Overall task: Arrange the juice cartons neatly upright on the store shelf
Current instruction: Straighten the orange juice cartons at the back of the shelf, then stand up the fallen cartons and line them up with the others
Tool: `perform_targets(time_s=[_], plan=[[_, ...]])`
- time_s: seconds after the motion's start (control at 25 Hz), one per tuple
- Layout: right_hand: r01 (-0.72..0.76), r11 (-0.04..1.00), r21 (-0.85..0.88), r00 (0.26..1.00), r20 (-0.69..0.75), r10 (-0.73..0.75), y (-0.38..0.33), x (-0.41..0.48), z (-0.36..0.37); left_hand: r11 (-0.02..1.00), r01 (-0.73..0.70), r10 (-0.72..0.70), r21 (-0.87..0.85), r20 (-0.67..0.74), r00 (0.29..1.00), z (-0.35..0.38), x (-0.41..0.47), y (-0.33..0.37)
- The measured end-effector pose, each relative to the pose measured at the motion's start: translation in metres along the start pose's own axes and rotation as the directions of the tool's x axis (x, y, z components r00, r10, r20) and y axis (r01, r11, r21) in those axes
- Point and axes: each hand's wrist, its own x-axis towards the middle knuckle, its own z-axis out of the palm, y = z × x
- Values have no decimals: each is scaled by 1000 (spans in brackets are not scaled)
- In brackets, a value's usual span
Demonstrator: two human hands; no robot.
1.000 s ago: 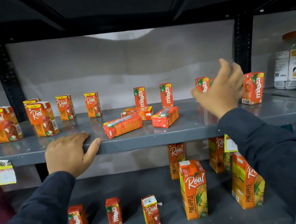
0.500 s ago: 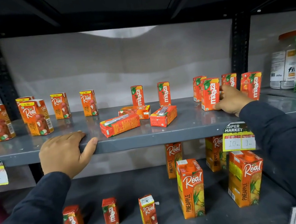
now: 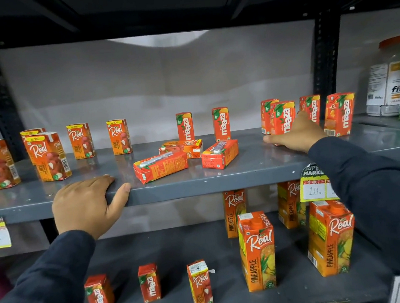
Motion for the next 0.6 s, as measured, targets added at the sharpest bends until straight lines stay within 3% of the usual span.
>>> perform_targets(time_s=[0.12,0.32,0.4,0.48,0.52,0.56,0.6], plan=[[-41,985,-165,996,-84,28,-4,-2,5,1000,-4,4,-2,-7,1000,0,1,0],[-61,995,-81,991,-120,51,-2,-6,3,1000,1,-1,-11,-21,1000,-3,-1,1],[56,986,-158,948,-303,-103,-6,-16,2,1000,11,-11,-26,-17,1000,-4,0,2],[306,893,-331,748,-497,-441,-14,-30,3,999,18,-19,-30,-14,1000,-5,0,3],[444,813,-376,634,-510,-582,-22,-39,4,999,19,-19,-30,-18,1000,-5,-1,3],[573,745,-341,599,-447,-665,-32,-46,5,999,18,-18,-28,-17,1000,-5,-1,3],[666,706,-241,632,-320,-706,-41,-52,8,1000,17,-18,-26,-11,1000,-6,0,4]])
